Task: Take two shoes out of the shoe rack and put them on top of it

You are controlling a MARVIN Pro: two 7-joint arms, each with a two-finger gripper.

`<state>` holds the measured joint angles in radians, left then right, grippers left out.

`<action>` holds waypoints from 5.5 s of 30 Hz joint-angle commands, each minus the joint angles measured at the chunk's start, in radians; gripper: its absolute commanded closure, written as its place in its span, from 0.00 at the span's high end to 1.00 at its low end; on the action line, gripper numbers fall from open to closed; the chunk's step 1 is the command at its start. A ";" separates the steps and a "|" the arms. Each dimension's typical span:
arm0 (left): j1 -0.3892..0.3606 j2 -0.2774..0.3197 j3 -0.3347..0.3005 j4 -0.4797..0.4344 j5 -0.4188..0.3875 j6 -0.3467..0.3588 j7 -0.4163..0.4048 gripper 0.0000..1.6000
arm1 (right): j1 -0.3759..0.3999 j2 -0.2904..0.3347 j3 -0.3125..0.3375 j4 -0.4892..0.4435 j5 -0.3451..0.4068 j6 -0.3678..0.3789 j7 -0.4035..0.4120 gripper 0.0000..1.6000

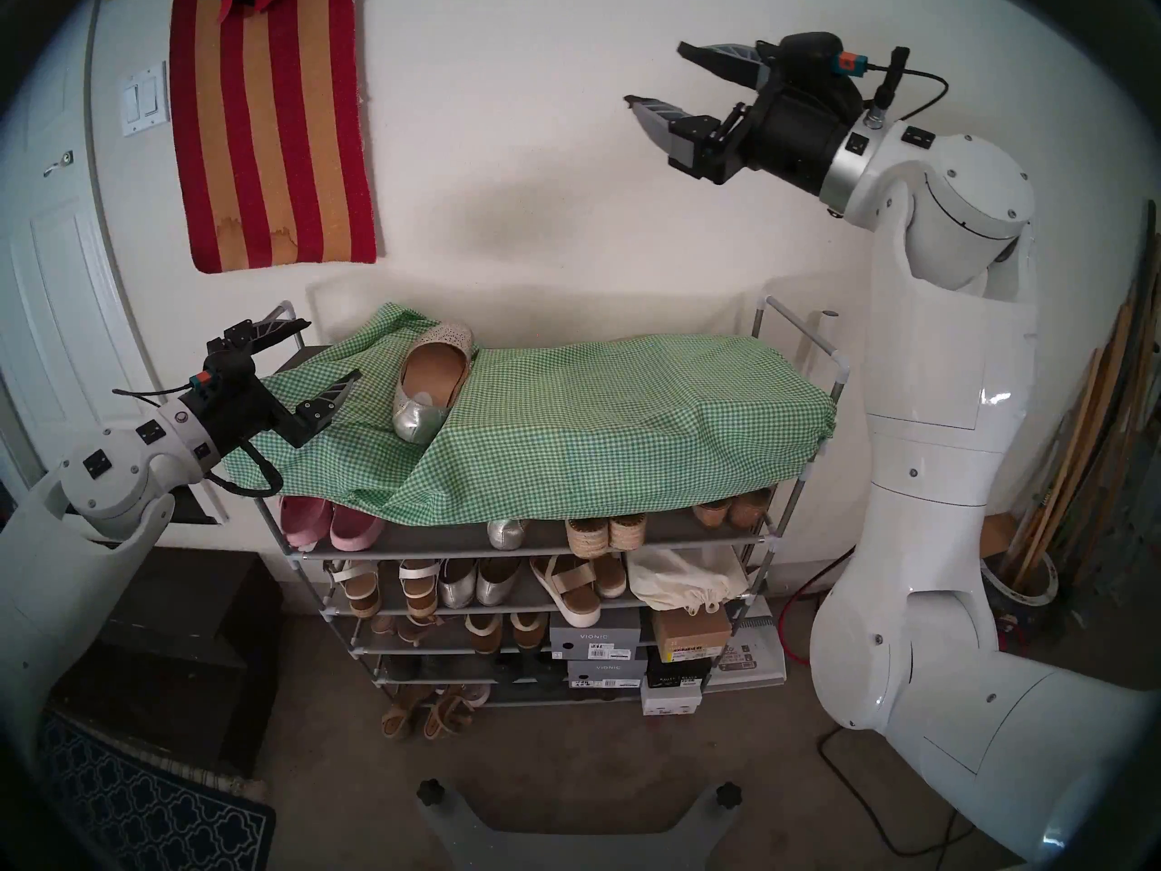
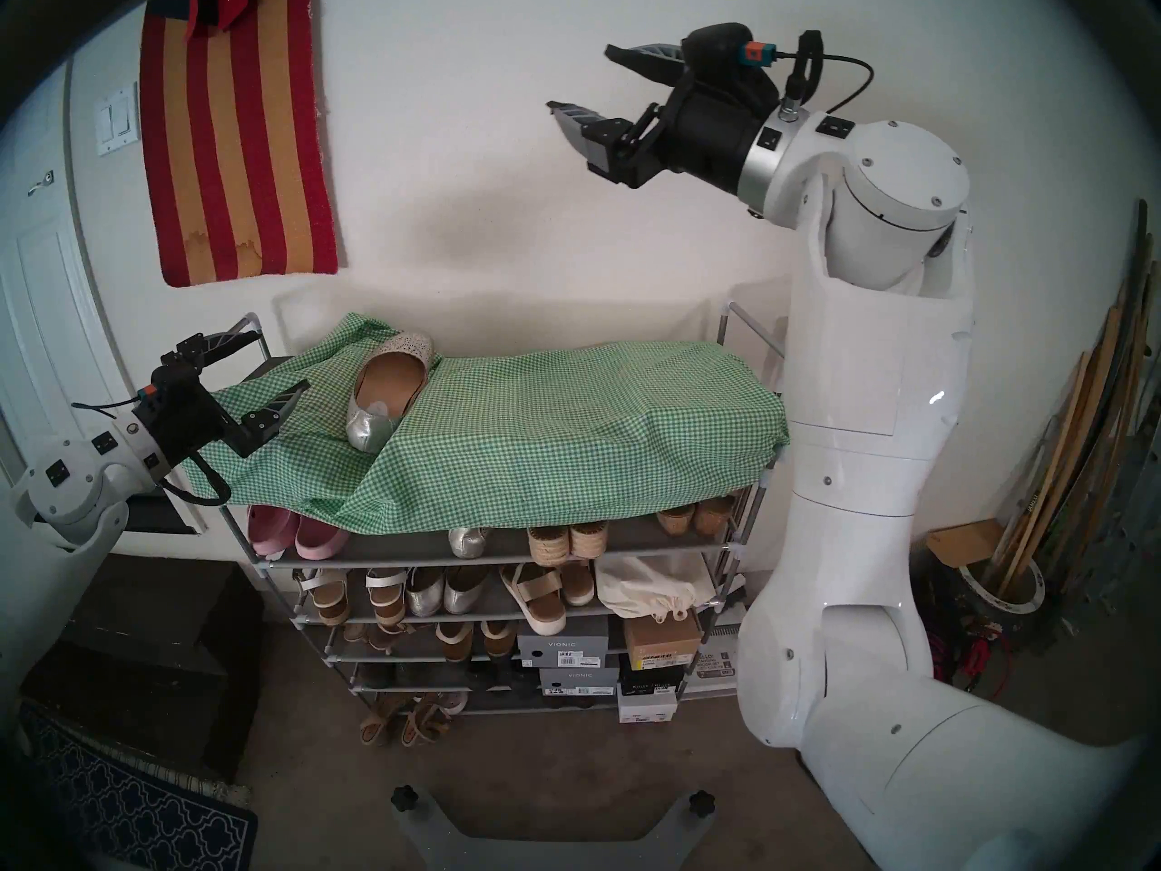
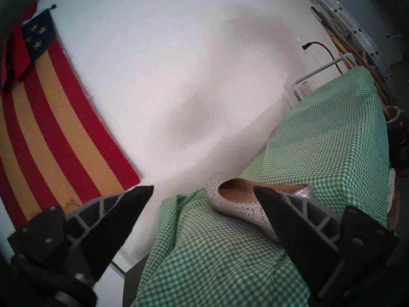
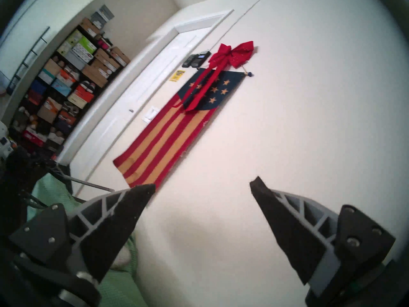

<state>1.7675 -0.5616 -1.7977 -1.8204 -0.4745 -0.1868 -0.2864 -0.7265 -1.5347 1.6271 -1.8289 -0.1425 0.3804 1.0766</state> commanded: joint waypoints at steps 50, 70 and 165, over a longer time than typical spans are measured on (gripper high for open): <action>0.424 -0.393 -0.266 -0.376 0.376 0.047 0.400 1.00 | -0.538 0.130 -0.157 -0.475 0.347 0.466 -0.030 1.00; 0.421 -0.404 -0.262 -0.383 0.393 0.061 0.406 1.00 | -0.793 0.324 -0.450 -0.543 0.404 0.457 -0.034 1.00; 0.417 -0.415 -0.265 -0.385 0.395 0.060 0.394 1.00 | -0.321 0.316 -0.855 0.090 0.018 0.212 0.063 1.00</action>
<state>2.1860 -0.9790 -2.0620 -2.2002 -0.0816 -0.1287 0.1073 -1.0308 -1.2603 0.8043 -1.6695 -0.1330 0.5587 1.0763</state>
